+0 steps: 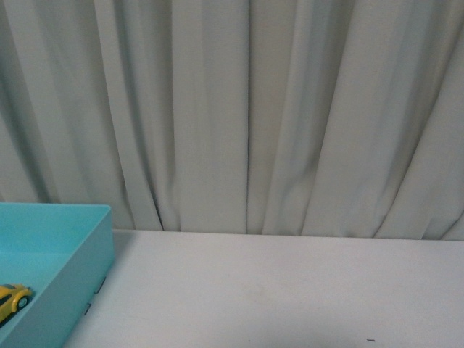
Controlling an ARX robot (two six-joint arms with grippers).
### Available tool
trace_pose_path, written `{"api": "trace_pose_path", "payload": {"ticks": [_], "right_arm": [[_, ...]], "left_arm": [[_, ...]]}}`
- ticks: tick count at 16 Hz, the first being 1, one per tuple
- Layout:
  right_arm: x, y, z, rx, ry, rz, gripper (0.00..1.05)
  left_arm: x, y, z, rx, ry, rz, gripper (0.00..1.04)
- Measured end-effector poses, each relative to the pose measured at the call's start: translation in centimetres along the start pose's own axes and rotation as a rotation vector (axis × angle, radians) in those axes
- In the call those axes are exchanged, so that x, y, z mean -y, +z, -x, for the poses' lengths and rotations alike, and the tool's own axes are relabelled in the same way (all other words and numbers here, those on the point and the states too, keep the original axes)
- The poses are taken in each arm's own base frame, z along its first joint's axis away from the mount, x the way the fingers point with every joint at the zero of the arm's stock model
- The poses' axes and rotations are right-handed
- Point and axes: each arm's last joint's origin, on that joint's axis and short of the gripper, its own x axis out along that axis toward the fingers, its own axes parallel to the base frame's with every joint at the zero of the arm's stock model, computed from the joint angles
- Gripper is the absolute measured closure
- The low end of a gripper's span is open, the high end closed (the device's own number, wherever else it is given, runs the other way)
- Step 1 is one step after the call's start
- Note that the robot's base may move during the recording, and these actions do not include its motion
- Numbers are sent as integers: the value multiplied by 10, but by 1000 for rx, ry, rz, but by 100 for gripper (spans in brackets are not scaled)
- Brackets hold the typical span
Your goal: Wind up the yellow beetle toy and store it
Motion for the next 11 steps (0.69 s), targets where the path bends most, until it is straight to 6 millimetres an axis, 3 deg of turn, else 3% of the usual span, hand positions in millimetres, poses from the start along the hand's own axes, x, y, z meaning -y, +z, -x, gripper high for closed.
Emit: {"api": "trace_pose_path", "payload": {"ticks": [11], "right_arm": [[0,0,0,0,0,0,7]], "left_arm": [[0,0,0,1,0,0,7]]}}
